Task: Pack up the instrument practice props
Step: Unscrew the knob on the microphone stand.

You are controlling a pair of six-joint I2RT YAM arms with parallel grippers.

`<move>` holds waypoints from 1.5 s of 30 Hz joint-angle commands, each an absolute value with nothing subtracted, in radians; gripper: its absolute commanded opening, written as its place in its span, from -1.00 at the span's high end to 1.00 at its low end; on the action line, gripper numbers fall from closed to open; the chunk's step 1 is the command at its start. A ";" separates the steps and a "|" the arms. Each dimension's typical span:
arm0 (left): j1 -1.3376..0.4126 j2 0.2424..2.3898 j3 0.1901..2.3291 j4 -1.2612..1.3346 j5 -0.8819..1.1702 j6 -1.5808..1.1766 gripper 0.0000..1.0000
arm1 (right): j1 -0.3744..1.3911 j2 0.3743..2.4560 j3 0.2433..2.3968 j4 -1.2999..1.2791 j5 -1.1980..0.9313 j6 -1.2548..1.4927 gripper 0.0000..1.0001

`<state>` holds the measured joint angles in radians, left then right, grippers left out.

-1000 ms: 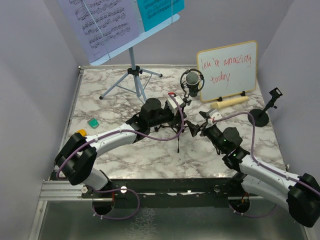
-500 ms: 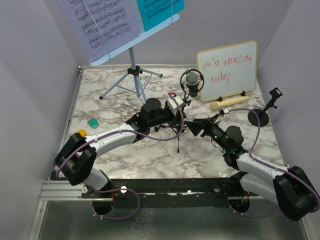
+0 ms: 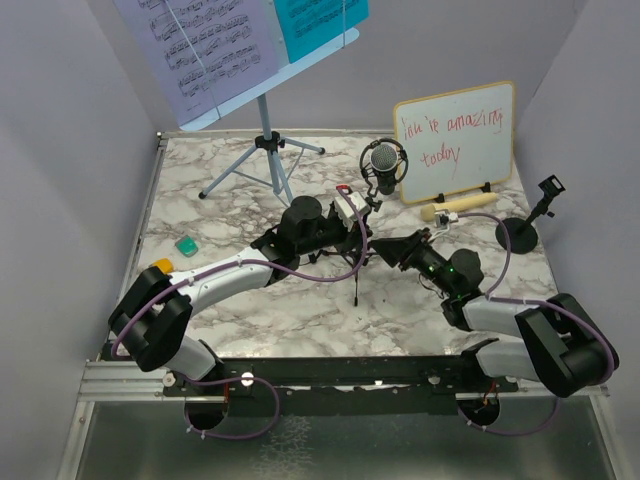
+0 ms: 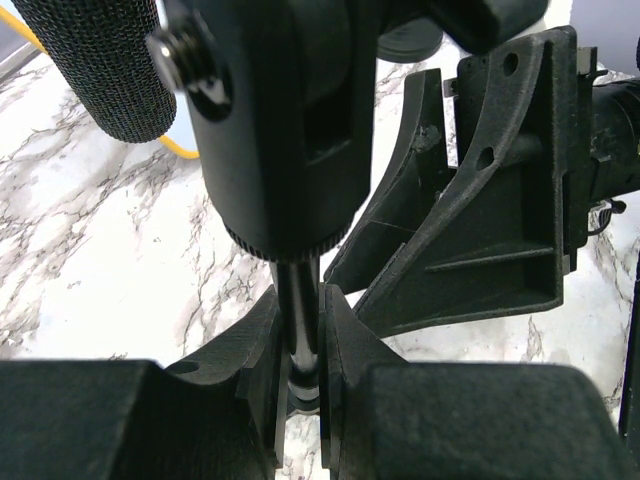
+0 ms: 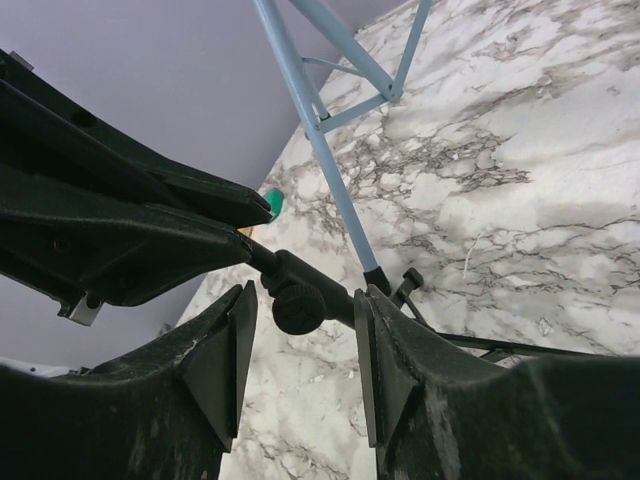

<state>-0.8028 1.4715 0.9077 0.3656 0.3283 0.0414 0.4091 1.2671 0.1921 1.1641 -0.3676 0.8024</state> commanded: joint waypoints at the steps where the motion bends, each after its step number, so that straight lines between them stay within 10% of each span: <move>1: -0.808 1.441 0.910 0.368 0.347 0.039 1.00 | 0.397 1.316 0.187 1.269 -0.437 0.847 0.05; 17: -0.808 1.435 0.910 0.368 0.349 0.038 1.00 | 0.377 1.507 0.191 1.460 -0.520 0.893 0.29; 25: -0.808 1.431 0.910 0.368 0.350 0.040 1.00 | 0.372 1.529 0.232 1.440 -0.610 0.780 0.75; 45: -0.807 1.426 0.905 0.371 0.347 0.034 1.00 | 0.451 1.195 0.433 0.512 -0.610 -0.583 0.99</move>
<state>-0.7921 1.4601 0.9066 0.3496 0.3035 0.0490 0.4278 1.2346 0.3855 0.7700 -0.6479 -0.1356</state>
